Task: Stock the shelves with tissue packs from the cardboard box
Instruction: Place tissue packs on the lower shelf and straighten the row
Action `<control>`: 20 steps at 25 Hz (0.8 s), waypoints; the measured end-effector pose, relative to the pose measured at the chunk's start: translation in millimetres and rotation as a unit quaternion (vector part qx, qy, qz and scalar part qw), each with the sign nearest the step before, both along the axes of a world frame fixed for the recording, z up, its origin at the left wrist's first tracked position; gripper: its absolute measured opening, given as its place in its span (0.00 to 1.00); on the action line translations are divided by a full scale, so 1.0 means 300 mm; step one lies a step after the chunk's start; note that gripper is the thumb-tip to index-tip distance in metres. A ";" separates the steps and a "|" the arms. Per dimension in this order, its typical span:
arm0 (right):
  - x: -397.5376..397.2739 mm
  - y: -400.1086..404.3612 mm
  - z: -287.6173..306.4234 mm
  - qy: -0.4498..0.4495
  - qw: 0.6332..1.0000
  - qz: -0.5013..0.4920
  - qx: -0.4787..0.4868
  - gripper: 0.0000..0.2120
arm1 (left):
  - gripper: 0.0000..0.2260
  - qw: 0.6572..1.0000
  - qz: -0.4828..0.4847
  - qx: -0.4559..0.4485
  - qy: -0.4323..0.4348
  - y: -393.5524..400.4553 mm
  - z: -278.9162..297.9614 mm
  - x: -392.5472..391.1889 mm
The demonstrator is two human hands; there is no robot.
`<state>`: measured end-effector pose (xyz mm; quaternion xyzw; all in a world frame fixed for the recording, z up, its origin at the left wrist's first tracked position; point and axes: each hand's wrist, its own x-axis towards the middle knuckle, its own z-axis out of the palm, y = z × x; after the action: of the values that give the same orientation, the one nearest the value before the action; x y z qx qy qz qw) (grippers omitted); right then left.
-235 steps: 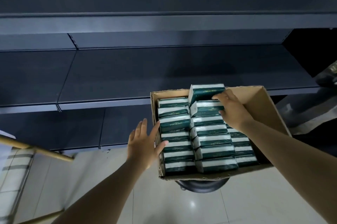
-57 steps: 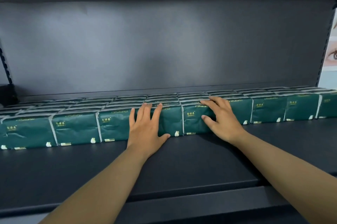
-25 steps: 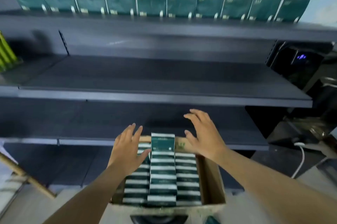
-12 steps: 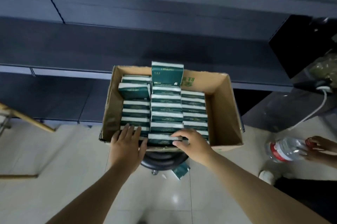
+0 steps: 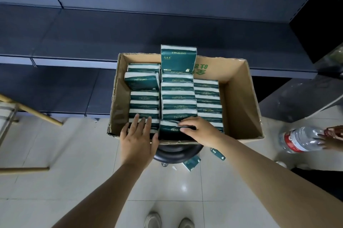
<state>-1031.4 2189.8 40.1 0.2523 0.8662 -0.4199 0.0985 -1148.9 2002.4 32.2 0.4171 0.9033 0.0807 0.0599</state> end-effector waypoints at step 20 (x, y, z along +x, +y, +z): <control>0.058 0.003 0.302 0.168 0.982 -0.043 0.071 0.13 | 0.38 0.998 -0.054 -0.016 -0.030 0.022 0.184 -0.079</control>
<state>-1014.0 2190.9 130.6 0.2215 0.8865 -0.3972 -0.0852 -1172.7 2008.9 87.5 0.4616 0.8784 0.0759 0.0979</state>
